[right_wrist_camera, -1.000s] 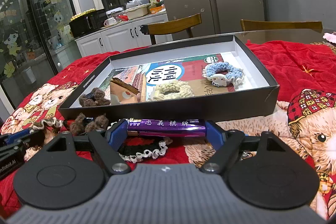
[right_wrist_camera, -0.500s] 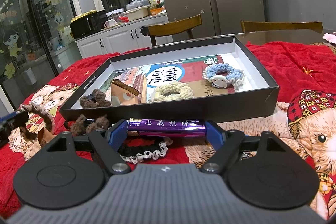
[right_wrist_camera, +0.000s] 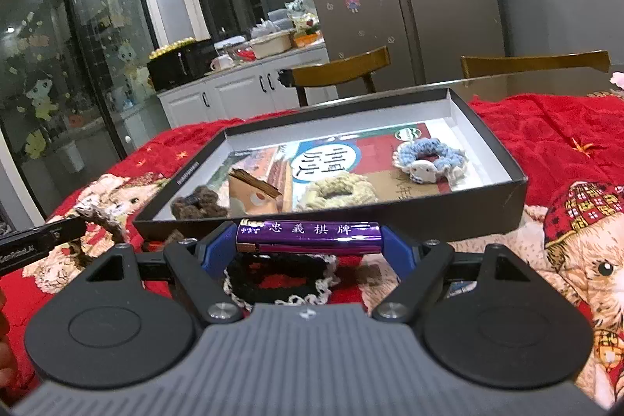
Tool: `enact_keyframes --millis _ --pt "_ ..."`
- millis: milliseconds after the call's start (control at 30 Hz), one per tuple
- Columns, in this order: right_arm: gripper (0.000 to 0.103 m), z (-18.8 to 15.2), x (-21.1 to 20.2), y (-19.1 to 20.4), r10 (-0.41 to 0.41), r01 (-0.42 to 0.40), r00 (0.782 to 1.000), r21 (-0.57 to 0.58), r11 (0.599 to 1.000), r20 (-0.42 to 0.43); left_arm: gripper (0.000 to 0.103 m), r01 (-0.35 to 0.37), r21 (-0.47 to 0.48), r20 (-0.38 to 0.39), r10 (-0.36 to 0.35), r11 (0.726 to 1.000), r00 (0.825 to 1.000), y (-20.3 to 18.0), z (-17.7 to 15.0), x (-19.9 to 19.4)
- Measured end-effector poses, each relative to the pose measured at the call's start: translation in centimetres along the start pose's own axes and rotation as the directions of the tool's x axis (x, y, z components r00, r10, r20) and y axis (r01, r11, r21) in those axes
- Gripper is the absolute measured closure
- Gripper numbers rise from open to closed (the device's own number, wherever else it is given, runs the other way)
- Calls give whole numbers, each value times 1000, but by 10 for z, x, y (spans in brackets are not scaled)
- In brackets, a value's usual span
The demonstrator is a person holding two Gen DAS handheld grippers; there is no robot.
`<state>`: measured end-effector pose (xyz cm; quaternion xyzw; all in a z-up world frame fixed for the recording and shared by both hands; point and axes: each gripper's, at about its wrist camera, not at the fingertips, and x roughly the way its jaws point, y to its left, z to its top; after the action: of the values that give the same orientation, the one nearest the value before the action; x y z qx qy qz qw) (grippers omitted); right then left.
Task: Organize objects
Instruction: 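Lift the brown scrunchie with the left tool while the right tool lifts the purple stick, then carry the brown scrunchie and purple stick over the open black box with both tools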
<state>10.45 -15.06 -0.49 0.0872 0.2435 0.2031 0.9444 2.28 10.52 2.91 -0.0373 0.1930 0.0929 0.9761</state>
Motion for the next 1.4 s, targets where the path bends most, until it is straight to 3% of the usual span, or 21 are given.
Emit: enact_keyframes --millis 200,433,733,1100,1267,1400 --pt "23 7 -8 1 20 -20 998 6 1000 59 88 56 -38 3 -56 998 998 7 7 0" --pt "23 26 -10 11 31 -31 999 -9 999 39 88 96 -51 29 -94 994 995 6 27 -7" --pt "23 82 -27 34 40 -38 996 -32 999 79 88 164 -65 16 -164 984 986 -1 82 2" --pt "23 148 11 40 31 -32 999 32 999 33 88 263 -97 90 -255 960 963 -25 159 9" --pt "23 152 37 31 23 -25 999 90 996 26 88 327 -150 100 -315 933 944 -29 169 17" --pt "23 140 61 21 30 -28 999 114 993 -17 88 349 -163 55 -345 923 937 -36 161 39"
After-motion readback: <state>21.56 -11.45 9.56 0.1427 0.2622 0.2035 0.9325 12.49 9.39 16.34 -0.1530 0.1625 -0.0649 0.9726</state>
